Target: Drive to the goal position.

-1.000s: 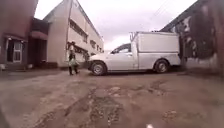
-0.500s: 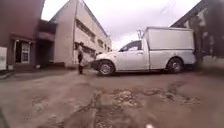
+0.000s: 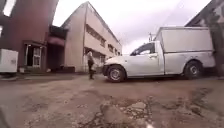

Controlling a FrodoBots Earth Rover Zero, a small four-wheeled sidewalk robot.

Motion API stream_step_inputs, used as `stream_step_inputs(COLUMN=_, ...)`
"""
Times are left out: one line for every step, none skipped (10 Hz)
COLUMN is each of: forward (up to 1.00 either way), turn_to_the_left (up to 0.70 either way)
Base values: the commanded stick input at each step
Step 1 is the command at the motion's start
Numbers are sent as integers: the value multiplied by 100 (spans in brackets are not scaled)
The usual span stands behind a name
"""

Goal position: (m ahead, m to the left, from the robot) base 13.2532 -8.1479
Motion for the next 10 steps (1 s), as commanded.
stream_step_inputs(forward=18, turn_to_the_left=7)
stream_step_inputs(forward=0, turn_to_the_left=0)
stream_step_inputs(forward=12, turn_to_the_left=0)
stream_step_inputs(forward=68, turn_to_the_left=0)
stream_step_inputs(forward=85, turn_to_the_left=11)
stream_step_inputs(forward=85, turn_to_the_left=26)
stream_step_inputs(forward=85, turn_to_the_left=29)
stream_step_inputs(forward=85, turn_to_the_left=19)
stream_step_inputs(forward=85, turn_to_the_left=8)
stream_step_inputs(forward=85, turn_to_the_left=0)
